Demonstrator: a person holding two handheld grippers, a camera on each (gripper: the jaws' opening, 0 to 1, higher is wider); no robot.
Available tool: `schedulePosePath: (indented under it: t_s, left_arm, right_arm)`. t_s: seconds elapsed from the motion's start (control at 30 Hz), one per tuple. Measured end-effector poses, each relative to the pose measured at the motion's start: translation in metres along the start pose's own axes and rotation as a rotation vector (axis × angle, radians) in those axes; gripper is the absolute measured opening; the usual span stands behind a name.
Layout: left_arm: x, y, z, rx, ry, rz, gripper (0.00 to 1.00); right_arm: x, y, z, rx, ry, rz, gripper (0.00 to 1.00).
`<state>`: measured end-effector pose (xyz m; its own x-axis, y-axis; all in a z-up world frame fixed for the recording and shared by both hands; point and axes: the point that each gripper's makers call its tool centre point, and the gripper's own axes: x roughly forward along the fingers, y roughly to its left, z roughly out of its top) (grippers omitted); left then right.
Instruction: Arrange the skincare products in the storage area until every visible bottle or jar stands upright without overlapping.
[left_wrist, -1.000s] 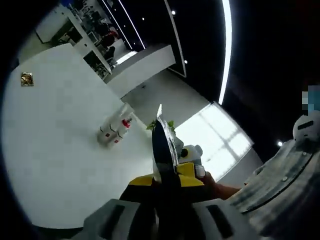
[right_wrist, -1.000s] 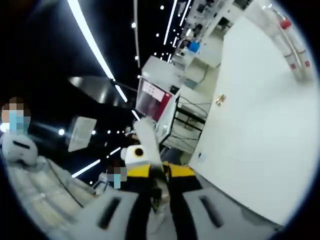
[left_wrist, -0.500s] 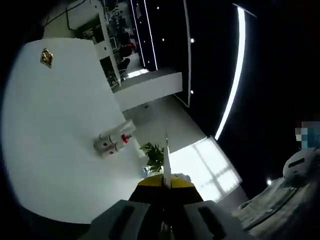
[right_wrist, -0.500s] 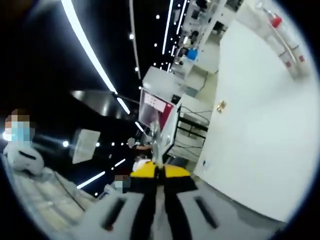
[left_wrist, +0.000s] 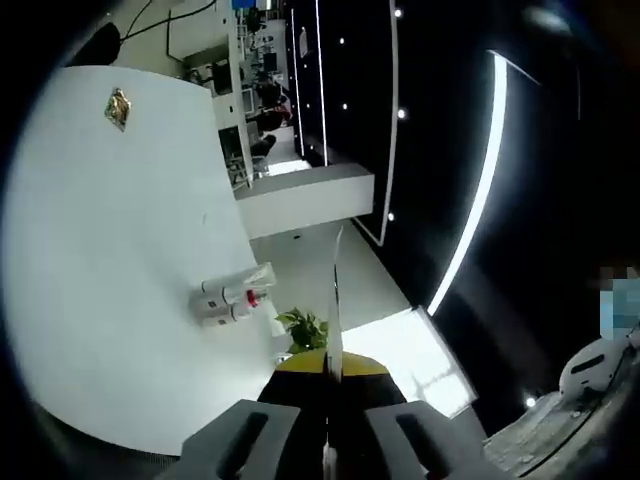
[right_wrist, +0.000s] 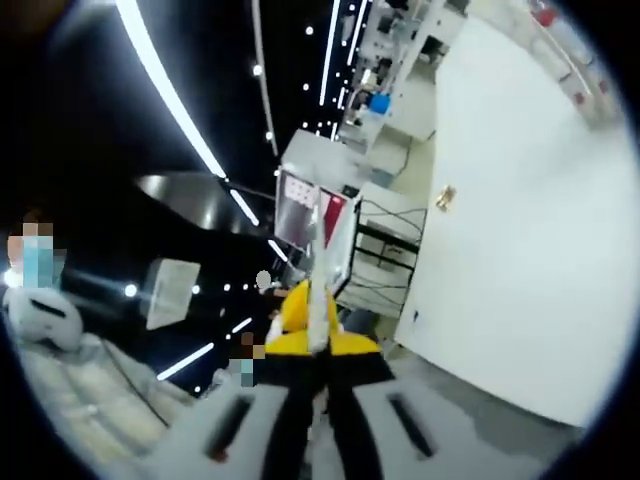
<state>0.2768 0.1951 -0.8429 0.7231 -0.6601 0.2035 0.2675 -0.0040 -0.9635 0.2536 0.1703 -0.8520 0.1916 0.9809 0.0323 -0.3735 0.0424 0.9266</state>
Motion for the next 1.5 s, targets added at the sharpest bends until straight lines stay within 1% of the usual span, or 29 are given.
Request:
schedulePosePath:
  t_s: [0.07, 0.1, 0.17, 0.23, 0.33, 0.37, 0.4, 0.43, 0.47, 0.5, 0.53, 0.63, 0.7, 0.77, 0.8, 0.83, 0.87, 0.9, 0.93, 0.97, 1.0, 1.07, 1.1, 1.23, 1.27, 1.33, 1.37, 1.43, 1.5]
  left_arm:
    - [-0.001, -0.001, 0.001, 0.002, -0.002, -0.005, 0.00]
    - [-0.001, -0.002, 0.005, -0.020, -0.026, -0.021, 0.00]
    - [-0.001, -0.001, 0.007, -0.027, -0.036, -0.023, 0.00]
    - [0.001, -0.001, 0.008, -0.020, -0.034, -0.020, 0.01]
    - [0.003, -0.001, 0.007, -0.019, -0.023, -0.032, 0.03]
    - [0.003, -0.001, 0.006, -0.016, -0.015, -0.035, 0.05]
    - [0.003, 0.004, 0.000, -0.005, 0.021, -0.021, 0.11]
    - [0.003, 0.008, -0.001, -0.003, 0.026, -0.009, 0.15]
    - [0.003, 0.010, -0.002, -0.008, 0.026, -0.004, 0.13]
    - [0.003, 0.009, -0.004, -0.018, 0.040, -0.024, 0.03]
    - [0.004, 0.008, -0.003, -0.020, 0.035, -0.033, 0.02]
    - [0.008, 0.015, 0.003, -0.028, 0.015, -0.027, 0.01]
    - [0.010, 0.022, 0.006, -0.053, -0.003, -0.016, 0.01]
    - [0.013, 0.027, 0.009, -0.065, -0.028, 0.002, 0.01]
    - [0.014, 0.030, 0.012, -0.072, -0.043, 0.010, 0.01]
    - [0.014, 0.033, 0.015, -0.075, -0.050, 0.013, 0.01]
    - [0.014, 0.034, 0.015, -0.077, -0.050, 0.014, 0.01]
    - [0.015, 0.036, 0.014, -0.092, -0.043, 0.019, 0.01]
    - [0.016, 0.036, 0.012, -0.108, -0.030, 0.020, 0.01]
    - [0.014, 0.038, 0.017, -0.100, -0.060, 0.034, 0.01]
    - [0.013, 0.038, 0.020, -0.097, -0.062, 0.032, 0.01]
    - [0.008, 0.050, 0.022, -0.063, -0.039, 0.119, 0.02]
    - [0.006, 0.056, 0.022, -0.009, -0.012, 0.171, 0.03]
    - [0.001, 0.065, 0.026, 0.128, 0.033, 0.290, 0.11]
    - [-0.001, 0.067, 0.028, 0.182, 0.046, 0.315, 0.17]
    - [-0.006, 0.073, 0.030, 0.224, 0.072, 0.365, 0.29]
    - [-0.012, 0.081, 0.030, 0.262, 0.104, 0.420, 0.38]
    - [-0.018, 0.090, 0.033, 0.311, 0.134, 0.477, 0.52]
    - [-0.022, 0.095, 0.037, 0.338, 0.148, 0.509, 0.61]
  right_arm:
    - [0.001, 0.004, 0.002, -0.004, -0.005, 0.024, 0.01]
    - [0.001, 0.006, 0.009, 0.047, -0.043, 0.041, 0.01]
    - [0.001, 0.002, 0.014, 0.064, -0.073, 0.042, 0.00]
    - [0.002, 0.001, 0.013, 0.040, -0.056, 0.037, 0.00]
    - [0.001, 0.000, 0.017, 0.031, -0.064, 0.040, 0.00]
    - [0.001, -0.001, 0.021, 0.034, -0.085, 0.040, 0.00]
    - [0.000, -0.002, 0.026, 0.040, -0.104, 0.039, 0.00]
    - [-0.001, -0.004, 0.031, 0.048, -0.121, 0.035, 0.00]
    - [-0.002, -0.006, 0.036, 0.059, -0.138, 0.031, 0.00]
    - [-0.002, -0.010, 0.039, 0.066, -0.139, 0.027, 0.00]
    - [-0.001, -0.013, 0.038, 0.071, -0.119, 0.012, 0.00]
    - [0.002, -0.015, 0.043, 0.079, -0.126, 0.000, 0.00]
    - [0.003, -0.024, 0.044, 0.120, -0.121, -0.018, 0.01]
    - [0.010, -0.029, 0.045, 0.127, -0.126, -0.033, 0.08]
    - [0.014, -0.030, 0.042, 0.135, -0.104, -0.044, 0.11]
    - [0.021, -0.033, 0.034, 0.110, -0.049, -0.064, 0.12]
    - [0.027, -0.035, 0.031, 0.088, -0.026, -0.082, 0.09]
    - [0.032, -0.040, 0.032, 0.029, -0.013, -0.104, 0.03]
    - [0.032, -0.043, 0.033, 0.030, -0.014, -0.112, 0.01]
    - [0.036, -0.043, 0.037, 0.087, -0.038, -0.077, 0.01]
    - [0.037, -0.041, 0.036, 0.123, -0.034, -0.063, 0.00]
    - [0.041, -0.051, 0.032, 0.104, -0.031, -0.093, 0.00]
    - [0.042, -0.057, 0.030, 0.118, -0.016, -0.110, 0.00]
    - [0.048, -0.064, 0.031, 0.123, 0.003, -0.105, 0.00]
    - [0.050, -0.066, 0.032, 0.111, 0.009, -0.105, 0.00]
    - [0.054, -0.070, 0.034, 0.113, 0.017, -0.100, 0.00]
    - [0.057, -0.073, 0.036, 0.101, 0.025, -0.101, 0.00]
    - [0.062, -0.077, 0.039, 0.079, 0.037, -0.103, 0.00]
    - [0.065, -0.079, 0.044, 0.065, 0.037, -0.099, 0.00]
